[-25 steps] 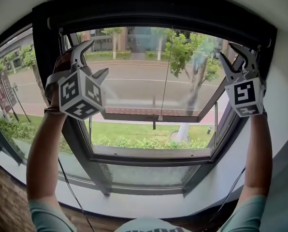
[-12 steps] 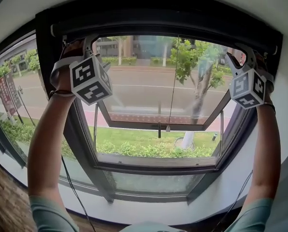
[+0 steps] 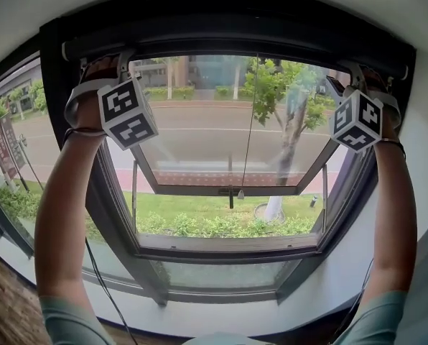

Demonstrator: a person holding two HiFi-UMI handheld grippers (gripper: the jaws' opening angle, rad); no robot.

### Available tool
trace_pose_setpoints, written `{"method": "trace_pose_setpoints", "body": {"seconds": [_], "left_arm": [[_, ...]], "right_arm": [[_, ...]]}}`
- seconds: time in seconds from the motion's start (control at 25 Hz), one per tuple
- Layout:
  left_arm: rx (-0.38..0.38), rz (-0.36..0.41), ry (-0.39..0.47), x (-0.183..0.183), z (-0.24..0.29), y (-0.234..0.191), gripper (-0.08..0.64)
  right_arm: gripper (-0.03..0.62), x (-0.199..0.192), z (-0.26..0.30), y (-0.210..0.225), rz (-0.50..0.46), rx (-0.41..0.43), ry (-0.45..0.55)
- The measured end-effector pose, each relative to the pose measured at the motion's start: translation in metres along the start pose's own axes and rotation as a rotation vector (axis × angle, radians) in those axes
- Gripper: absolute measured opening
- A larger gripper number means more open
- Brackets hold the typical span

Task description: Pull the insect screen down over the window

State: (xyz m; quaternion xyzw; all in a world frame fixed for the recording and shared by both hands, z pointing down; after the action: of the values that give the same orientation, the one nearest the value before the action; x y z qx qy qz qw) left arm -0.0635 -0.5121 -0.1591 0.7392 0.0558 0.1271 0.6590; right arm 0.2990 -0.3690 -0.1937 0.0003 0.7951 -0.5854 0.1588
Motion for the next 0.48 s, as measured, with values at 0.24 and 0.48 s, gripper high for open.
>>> {"method": "trace_pose_setpoints", "body": {"seconds": [0.24, 0.48], "left_arm": [[-0.025, 0.042, -0.015, 0.000, -0.001, 0.005, 0.416], [-0.155, 0.071, 0.006, 0.002, -0.009, 0.035, 0.414]], "right_arm": [[0.138, -0.003, 0.003, -0.002, -0.066, 0.017, -0.042], [0.137, -0.008, -0.005, -0.027, -0.087, 0.146, -0.089]]}}
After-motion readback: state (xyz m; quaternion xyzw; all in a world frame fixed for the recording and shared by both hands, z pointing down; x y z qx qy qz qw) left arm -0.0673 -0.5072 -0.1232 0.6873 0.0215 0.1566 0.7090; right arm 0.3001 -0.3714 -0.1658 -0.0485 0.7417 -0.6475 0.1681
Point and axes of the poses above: the fingertips, and each gripper's own axes: z forward along the fingers, y to its right, x out of its top, the point moved 1 cm from there along -z, backward along the fingers, and after that the axes turned 13 degrees about z, right-handed, at the moved point
